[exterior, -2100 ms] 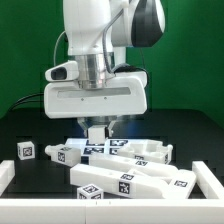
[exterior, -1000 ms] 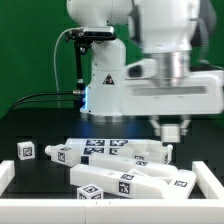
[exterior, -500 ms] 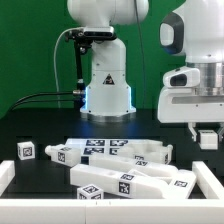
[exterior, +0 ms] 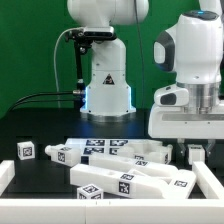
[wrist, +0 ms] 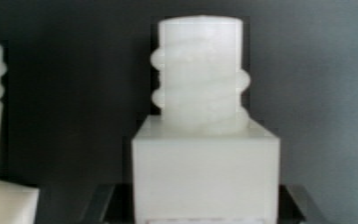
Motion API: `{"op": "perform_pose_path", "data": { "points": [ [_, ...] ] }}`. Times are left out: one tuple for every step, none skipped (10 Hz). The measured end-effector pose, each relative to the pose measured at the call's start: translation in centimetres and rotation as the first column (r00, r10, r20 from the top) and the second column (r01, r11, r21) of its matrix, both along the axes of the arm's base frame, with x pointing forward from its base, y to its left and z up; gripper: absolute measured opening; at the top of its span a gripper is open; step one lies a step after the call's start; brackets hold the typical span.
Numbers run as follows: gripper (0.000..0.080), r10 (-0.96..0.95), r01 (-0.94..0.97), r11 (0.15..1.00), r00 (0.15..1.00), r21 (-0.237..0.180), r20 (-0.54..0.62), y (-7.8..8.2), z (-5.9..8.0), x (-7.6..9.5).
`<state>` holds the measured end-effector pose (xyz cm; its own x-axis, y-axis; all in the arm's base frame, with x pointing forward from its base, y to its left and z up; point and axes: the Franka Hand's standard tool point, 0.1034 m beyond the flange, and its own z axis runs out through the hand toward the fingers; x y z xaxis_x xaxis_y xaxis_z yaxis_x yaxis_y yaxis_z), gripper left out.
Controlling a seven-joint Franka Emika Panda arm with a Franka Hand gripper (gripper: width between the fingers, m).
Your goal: Assemble chair
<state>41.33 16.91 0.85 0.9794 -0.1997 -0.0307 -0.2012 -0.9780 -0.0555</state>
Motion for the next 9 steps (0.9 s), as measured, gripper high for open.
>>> {"op": "perform_pose_path", "data": {
  "points": [
    [0.0273,-0.001,0.001,1.0,1.0,0.0,0.0,0.0,0.0,0.0],
    [0.0273,0.0,0.0,1.0,1.0,0.001,0.0,0.0,0.0,0.0],
    [0.0439,0.01,-0.01,1.0,1.0,0.002,0.001,0.0,0.2,0.1],
    [0.0596,0.023,-0.023,1.0,1.0,0.005,0.008,-0.1,0.9,0.4],
    [0.0596,0.059,-0.059,0.998,0.998,0.007,0.003,-0.8,2.0,0.7],
    [0.0641,0.073,-0.073,0.997,0.997,0.014,-0.004,-1.9,3.9,1.4],
    [0.0641,0.081,-0.081,0.996,0.997,0.022,-0.016,-2.8,5.5,2.3],
    [0.0648,0.097,-0.096,0.995,0.995,0.031,-0.02,-3.5,6.7,3.8],
    [0.0648,0.098,-0.097,0.995,0.995,0.035,-0.013,-4.1,7.3,4.8]
  ]
}}
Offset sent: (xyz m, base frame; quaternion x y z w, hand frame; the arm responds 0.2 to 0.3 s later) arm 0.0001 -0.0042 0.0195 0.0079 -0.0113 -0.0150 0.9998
